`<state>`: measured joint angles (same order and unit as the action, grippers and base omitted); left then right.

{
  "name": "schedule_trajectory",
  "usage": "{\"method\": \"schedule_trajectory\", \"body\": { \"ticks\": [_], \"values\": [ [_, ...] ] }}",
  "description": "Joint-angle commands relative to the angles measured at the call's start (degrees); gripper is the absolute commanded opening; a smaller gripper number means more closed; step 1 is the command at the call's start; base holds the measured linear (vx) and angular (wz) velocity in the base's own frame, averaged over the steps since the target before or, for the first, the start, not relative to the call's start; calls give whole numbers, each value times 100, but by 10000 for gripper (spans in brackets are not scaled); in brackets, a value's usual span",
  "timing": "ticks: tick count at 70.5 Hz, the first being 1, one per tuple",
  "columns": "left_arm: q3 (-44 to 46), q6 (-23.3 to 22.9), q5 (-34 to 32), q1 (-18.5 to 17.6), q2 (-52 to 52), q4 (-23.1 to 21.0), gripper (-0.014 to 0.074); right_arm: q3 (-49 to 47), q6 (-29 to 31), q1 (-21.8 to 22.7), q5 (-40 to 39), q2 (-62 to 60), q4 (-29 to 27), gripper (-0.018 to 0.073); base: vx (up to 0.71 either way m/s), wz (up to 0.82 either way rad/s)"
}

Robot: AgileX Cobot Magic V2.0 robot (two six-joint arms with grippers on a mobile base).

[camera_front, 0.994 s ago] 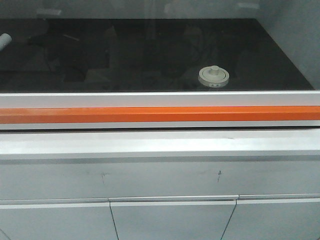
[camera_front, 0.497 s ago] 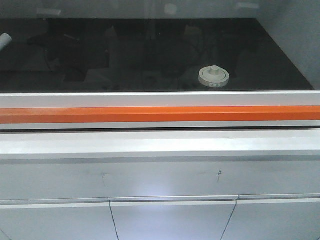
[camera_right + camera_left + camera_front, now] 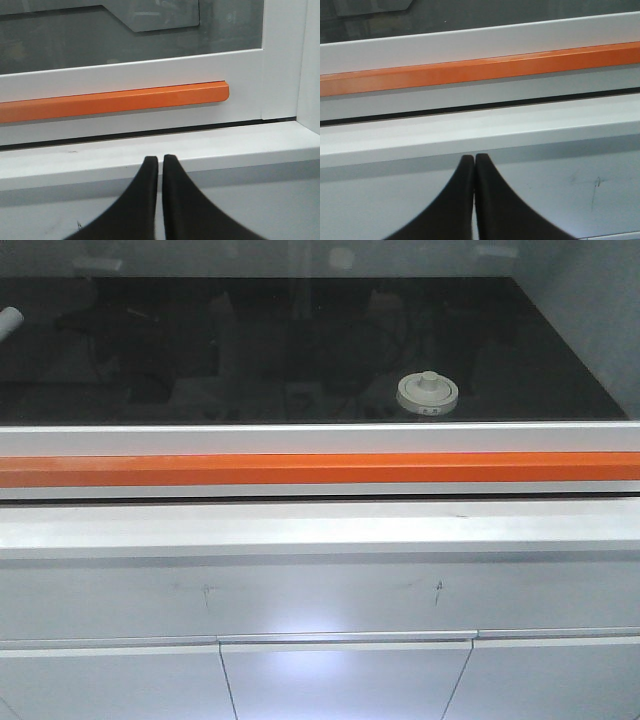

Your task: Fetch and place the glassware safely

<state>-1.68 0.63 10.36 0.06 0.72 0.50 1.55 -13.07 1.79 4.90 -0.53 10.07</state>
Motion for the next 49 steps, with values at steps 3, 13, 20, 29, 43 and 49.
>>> {"method": "schedule_trajectory", "body": {
  "ticks": [3, 13, 20, 29, 43, 49],
  "values": [
    [-150, -13, -452, -34, 67, -50, -7, 107, 61, 20, -430, -70, 24, -4, 0, 0],
    [-151, -13, -475, -34, 67, -50, -7, 107, 61, 20, -456, -70, 24, -4, 0, 0],
    [-151, -13, -564, -34, 67, -50, -7, 107, 61, 20, -456, -70, 24, -4, 0, 0],
    [-151, -25, -934, -34, 67, -50, -7, 107, 61, 20, -584, -70, 24, -4, 0, 0],
    [-125, -63, -2733, -34, 67, -50, -7, 89, 35, 20, -1148, -70, 24, -4, 0, 0],
    [100, -231, -3018, -34, 57, -50, -7, -2, 35, 20, -1487, -70, 24, -4, 0, 0]
  ]
}}
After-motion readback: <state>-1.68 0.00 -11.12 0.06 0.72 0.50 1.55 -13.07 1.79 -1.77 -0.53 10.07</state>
